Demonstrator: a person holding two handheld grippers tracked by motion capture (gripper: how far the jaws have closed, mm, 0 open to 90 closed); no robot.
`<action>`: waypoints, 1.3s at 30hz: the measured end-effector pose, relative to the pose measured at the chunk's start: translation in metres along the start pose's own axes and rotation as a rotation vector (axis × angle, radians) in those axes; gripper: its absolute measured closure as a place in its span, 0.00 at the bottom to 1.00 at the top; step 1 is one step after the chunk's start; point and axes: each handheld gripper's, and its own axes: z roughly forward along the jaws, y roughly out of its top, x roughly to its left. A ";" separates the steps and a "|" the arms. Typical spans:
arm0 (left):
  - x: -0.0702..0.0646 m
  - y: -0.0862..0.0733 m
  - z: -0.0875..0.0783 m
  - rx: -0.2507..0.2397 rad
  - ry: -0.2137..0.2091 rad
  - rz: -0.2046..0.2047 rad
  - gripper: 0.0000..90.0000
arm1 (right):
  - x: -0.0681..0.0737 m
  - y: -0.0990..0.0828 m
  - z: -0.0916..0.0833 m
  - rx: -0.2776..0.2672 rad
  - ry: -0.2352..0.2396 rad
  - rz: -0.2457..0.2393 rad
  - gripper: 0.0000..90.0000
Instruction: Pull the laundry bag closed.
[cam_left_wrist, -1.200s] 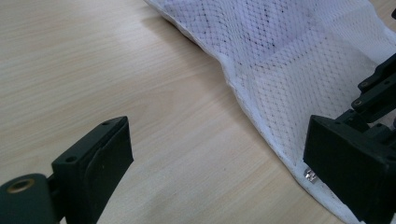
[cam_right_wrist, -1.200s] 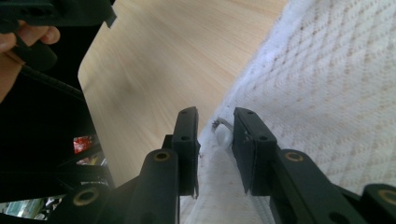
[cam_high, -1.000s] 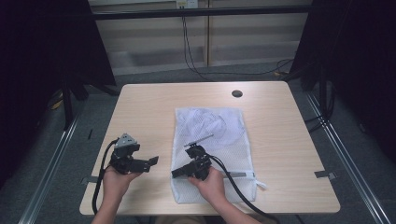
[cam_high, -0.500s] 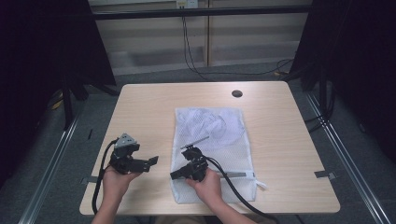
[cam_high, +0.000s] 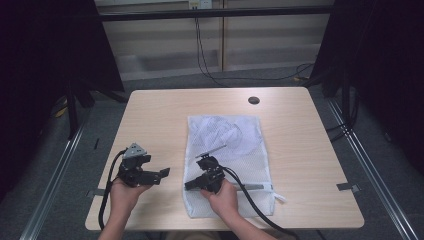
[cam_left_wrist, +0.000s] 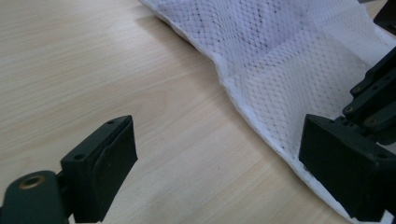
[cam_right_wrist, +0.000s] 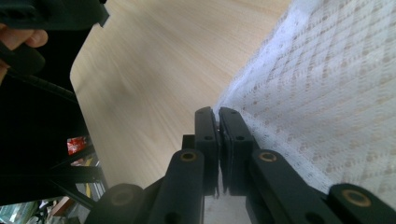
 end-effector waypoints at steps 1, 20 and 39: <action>-0.001 0.000 0.000 -0.001 -0.004 0.000 0.13 | 0.000 0.000 -0.002 -0.005 0.001 0.000 0.97; -0.017 0.004 0.014 0.016 -0.226 -0.081 0.09 | -0.005 0.004 -0.034 -0.076 0.026 -0.001 0.97; -0.027 -0.002 0.030 0.104 -0.367 -0.172 0.16 | -0.006 0.005 -0.043 -0.111 0.032 -0.003 0.97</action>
